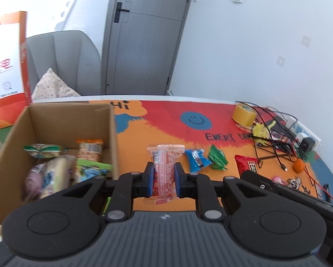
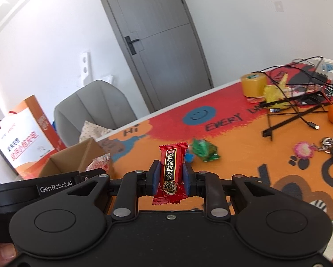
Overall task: Organize snacks
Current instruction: 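Carry both held snacks into the cardboard box and open both tools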
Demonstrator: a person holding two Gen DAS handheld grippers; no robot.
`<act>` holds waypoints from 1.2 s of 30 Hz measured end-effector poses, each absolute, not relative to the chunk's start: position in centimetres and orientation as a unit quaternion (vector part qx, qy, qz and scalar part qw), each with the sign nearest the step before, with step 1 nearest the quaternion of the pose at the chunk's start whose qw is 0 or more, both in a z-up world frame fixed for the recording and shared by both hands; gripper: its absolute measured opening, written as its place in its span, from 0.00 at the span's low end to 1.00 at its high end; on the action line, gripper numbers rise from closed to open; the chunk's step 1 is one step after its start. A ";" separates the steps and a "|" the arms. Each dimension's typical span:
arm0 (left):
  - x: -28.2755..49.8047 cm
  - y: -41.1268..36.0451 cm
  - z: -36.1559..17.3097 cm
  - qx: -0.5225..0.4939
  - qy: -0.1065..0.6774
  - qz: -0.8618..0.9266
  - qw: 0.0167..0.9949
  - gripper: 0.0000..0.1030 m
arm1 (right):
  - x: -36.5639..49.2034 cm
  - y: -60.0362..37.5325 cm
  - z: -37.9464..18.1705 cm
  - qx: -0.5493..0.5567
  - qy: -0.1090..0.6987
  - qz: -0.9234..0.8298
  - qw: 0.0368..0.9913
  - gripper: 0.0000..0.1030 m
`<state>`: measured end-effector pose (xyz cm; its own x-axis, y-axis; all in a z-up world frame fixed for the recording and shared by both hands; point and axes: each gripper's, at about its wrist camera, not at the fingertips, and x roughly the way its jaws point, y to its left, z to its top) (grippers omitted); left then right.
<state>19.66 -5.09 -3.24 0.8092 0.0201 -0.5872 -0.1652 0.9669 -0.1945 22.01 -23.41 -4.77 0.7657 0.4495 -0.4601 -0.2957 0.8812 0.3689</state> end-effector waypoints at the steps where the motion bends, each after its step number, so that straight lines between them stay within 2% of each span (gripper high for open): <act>1: 19.4 -4.7 -3.0 -0.121 0.302 0.052 0.944 0.17 | 21.9 -23.1 -4.6 0.137 0.277 0.204 0.929 0.22; 15: 16.5 0.8 -2.4 -0.158 0.288 0.100 0.939 0.17 | 20.6 -18.6 -2.4 0.122 0.258 0.259 0.923 0.22; 30: 15.6 7.2 -3.4 -0.180 0.311 0.119 0.926 0.17 | 19.8 -12.6 -1.9 0.088 0.260 0.304 0.912 0.22; 31: 15.5 7.4 -3.4 -0.182 0.310 0.122 0.925 0.21 | 19.8 -12.3 -1.9 0.086 0.260 0.306 0.912 0.22; 36: 15.0 8.7 -3.3 -0.200 0.310 0.123 0.921 0.22 | 19.9 -10.7 -2.0 0.081 0.263 0.320 0.907 0.22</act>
<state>15.01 8.74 -3.34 0.7771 0.1026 -0.6209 -0.3506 0.8899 -0.2918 19.92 -10.72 -2.00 0.6571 0.6222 -0.4254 -0.5374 0.7825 0.3144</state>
